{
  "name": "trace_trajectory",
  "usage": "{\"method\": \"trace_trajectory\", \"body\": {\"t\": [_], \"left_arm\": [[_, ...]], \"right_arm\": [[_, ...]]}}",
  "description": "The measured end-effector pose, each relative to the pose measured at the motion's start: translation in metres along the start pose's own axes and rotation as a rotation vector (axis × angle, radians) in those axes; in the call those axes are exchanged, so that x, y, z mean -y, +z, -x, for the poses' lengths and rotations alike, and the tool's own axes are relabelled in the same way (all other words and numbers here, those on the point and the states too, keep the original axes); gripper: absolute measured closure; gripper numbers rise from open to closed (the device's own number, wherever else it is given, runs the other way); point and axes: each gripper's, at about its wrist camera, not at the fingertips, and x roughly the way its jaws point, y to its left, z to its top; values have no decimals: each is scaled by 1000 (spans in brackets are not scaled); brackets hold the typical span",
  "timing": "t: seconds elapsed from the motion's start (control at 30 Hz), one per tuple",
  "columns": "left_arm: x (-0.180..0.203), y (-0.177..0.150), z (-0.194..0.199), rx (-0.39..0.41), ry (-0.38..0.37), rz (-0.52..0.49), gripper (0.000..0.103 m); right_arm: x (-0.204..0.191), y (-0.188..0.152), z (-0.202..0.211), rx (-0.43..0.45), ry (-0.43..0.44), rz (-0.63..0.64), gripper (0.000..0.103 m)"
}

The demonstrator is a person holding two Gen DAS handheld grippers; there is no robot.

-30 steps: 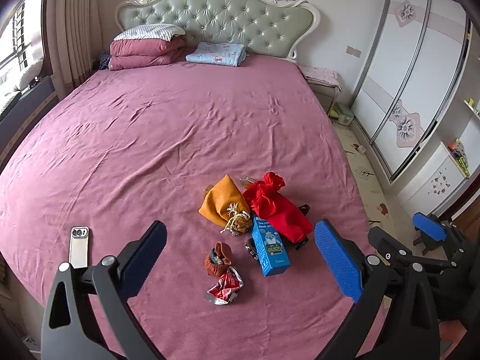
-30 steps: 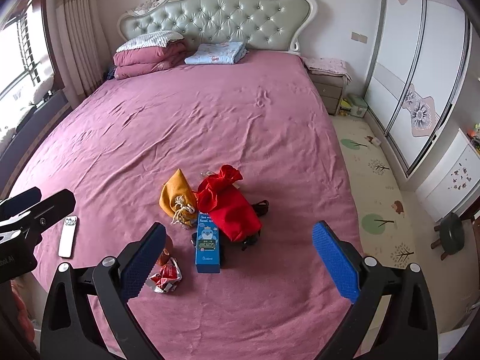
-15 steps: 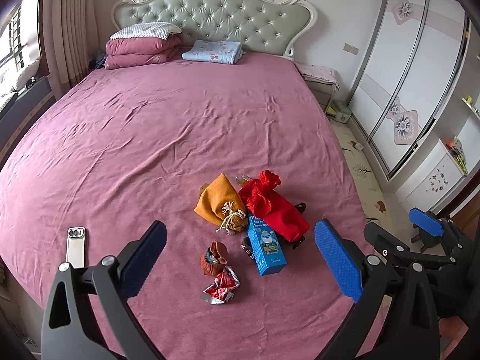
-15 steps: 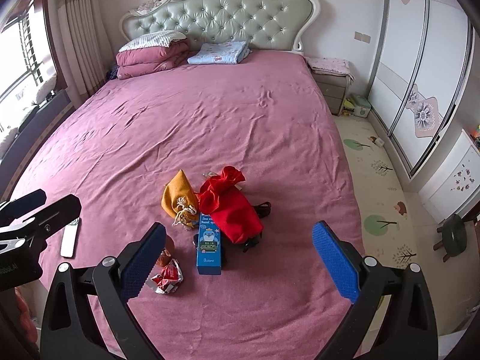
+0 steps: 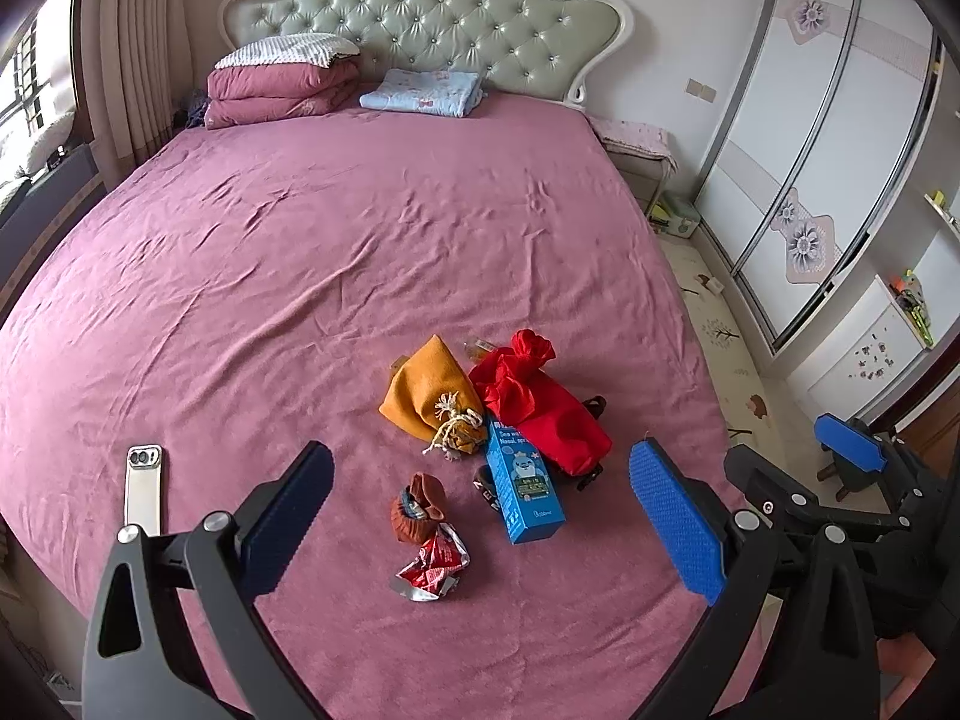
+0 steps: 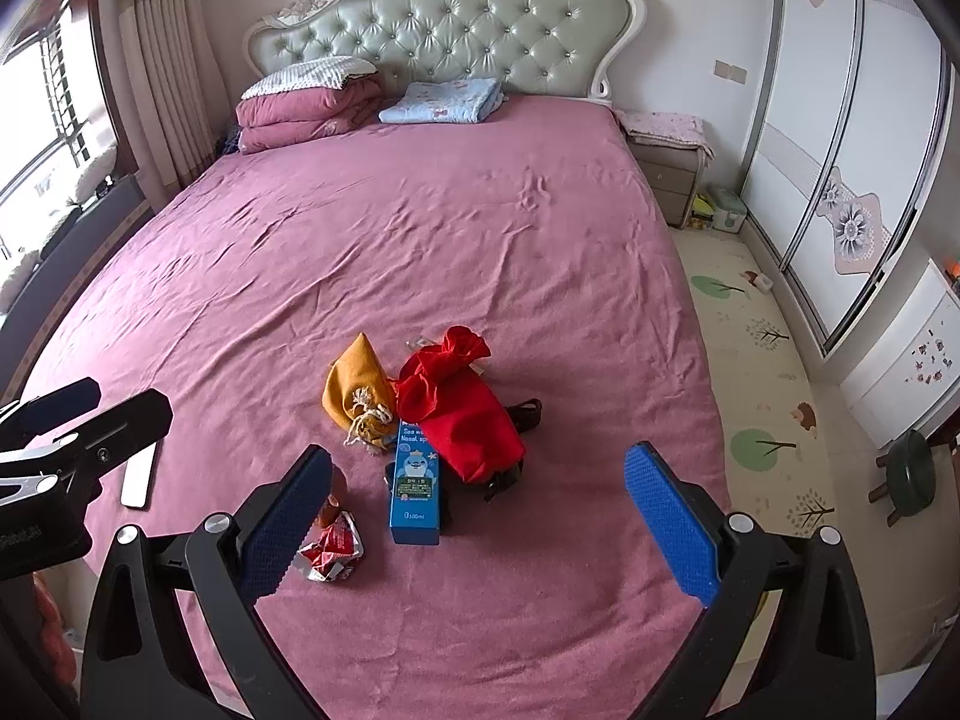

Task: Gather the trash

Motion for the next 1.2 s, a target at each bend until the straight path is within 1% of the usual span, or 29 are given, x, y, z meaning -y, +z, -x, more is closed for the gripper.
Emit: {"method": "trace_trajectory", "body": {"t": [0.53,0.8,1.03,1.2], "left_arm": [[3,-1,-6,-23,4,-2,4],[3,-1,-11,-38,9,13,4],[0,-5,-27,-95,4,35,4],[-5,-12,-44,-142,8,57,4]], "right_arm": [[1,0,-1,-9,6,2,9],[-1,-3,-4,-19,13,7,9],[-1,-8,-14,-42,20,9,9],[3,-10,-31,-88,28,16,9]]}}
